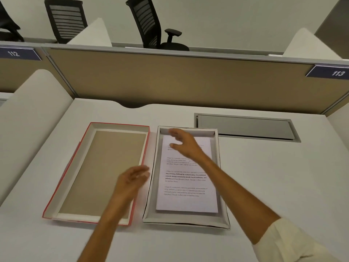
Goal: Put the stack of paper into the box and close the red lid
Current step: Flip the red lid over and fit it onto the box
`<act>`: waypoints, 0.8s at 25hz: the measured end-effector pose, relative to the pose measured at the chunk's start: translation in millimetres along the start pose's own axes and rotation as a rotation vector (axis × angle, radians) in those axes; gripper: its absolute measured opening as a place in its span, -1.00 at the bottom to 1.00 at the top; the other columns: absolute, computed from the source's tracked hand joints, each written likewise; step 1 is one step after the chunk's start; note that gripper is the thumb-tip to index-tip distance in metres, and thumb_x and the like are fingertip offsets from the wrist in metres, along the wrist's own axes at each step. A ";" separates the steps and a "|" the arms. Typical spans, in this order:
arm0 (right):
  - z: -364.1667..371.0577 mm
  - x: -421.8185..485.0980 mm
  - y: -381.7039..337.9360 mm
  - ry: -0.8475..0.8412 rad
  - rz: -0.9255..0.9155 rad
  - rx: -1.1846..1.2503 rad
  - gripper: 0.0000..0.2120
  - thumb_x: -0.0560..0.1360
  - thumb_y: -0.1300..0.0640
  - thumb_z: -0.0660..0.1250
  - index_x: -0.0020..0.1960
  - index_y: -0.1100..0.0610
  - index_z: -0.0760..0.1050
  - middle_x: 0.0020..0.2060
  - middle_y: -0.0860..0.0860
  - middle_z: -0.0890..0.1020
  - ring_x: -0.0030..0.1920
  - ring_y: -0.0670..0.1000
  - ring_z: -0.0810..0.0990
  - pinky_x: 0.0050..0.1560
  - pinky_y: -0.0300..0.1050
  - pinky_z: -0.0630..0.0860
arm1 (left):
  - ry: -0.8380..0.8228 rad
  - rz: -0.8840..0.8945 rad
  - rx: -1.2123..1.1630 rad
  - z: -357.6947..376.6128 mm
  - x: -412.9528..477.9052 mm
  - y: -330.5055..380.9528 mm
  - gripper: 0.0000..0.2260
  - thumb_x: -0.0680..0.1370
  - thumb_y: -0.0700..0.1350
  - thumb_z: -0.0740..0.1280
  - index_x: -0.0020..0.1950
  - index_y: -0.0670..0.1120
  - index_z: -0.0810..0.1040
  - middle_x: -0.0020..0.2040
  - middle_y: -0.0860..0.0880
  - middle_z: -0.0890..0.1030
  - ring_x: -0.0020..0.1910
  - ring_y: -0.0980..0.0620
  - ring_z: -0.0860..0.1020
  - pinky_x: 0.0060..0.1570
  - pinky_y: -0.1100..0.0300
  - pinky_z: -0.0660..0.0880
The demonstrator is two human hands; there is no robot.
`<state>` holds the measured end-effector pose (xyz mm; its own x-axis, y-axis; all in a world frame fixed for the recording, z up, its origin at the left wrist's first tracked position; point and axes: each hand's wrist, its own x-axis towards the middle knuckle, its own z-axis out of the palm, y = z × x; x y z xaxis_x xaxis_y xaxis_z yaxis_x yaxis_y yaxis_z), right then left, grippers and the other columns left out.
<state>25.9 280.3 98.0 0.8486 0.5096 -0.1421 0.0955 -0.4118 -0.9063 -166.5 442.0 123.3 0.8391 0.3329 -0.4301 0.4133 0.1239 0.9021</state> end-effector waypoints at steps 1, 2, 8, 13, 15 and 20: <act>16.9 -9.0 -2.9 -0.006 0.033 0.109 -0.42 0.44 0.30 0.43 0.41 0.08 0.37 0.36 0.05 0.49 0.35 0.02 0.45 0.39 -0.04 0.40 | 0.113 0.080 0.088 -17.3 11.5 1.7 -0.71 0.48 -0.23 0.44 0.20 -0.11 0.59 0.11 -0.05 0.68 0.13 0.00 0.64 0.14 0.22 0.55; 34.3 -17.5 -5.4 -0.016 0.061 0.212 -0.40 0.43 0.31 0.43 0.42 0.07 0.35 0.38 0.05 0.46 0.38 0.02 0.42 0.41 -0.05 0.37 | 0.222 0.127 0.170 -36.5 24.7 0.4 -0.69 0.48 -0.22 0.45 0.22 -0.09 0.58 0.14 -0.04 0.67 0.14 0.02 0.63 0.18 0.15 0.54; 125.8 -50.6 -18.8 -0.075 0.194 0.474 -0.34 0.45 0.34 0.41 0.47 0.14 0.23 0.39 -0.04 0.37 0.41 -0.07 0.32 0.43 -0.17 0.26 | 0.655 0.162 0.672 -138.4 71.3 -19.5 -0.57 0.49 -0.27 0.42 0.34 -0.22 0.46 0.26 -0.28 0.56 0.23 -0.30 0.54 0.21 -0.20 0.49; 167.8 -53.9 -18.7 0.004 0.328 0.280 -0.49 0.45 0.26 0.41 0.34 0.13 0.33 0.16 -0.10 0.50 0.15 -0.09 0.50 0.07 -0.38 0.44 | 0.755 -0.069 0.752 -191.0 84.1 -32.5 -0.46 0.48 -0.27 0.44 0.43 -0.26 0.37 0.31 -0.34 0.51 0.24 -0.40 0.51 0.21 -0.27 0.45; 178.2 -55.2 -17.1 0.041 0.396 0.228 -0.55 0.44 0.31 0.39 0.29 0.17 0.37 0.08 -0.04 0.55 0.03 -0.07 0.54 -0.20 -0.50 0.42 | 0.747 -0.130 0.758 -204.6 89.7 -39.0 -0.50 0.49 -0.26 0.43 0.40 -0.29 0.40 0.28 -0.34 0.54 0.21 -0.40 0.53 0.21 -0.27 0.45; 189.3 -54.4 -12.6 0.056 0.377 0.161 -0.54 0.40 0.43 0.35 0.26 0.16 0.44 0.07 0.04 0.62 -0.06 -0.08 0.58 -0.29 -0.53 0.47 | 0.646 -0.159 0.792 -214.4 93.7 -44.4 -0.84 0.52 -0.28 0.36 0.05 -0.35 0.58 -0.01 -0.35 0.64 -0.11 -0.36 0.59 -0.03 -0.16 0.56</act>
<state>-120.0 400.8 41.8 0.8362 0.3015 -0.4582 -0.3065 -0.4360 -0.8462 -182.1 668.0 50.1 0.5011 0.8340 -0.2310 0.8133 -0.3626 0.4551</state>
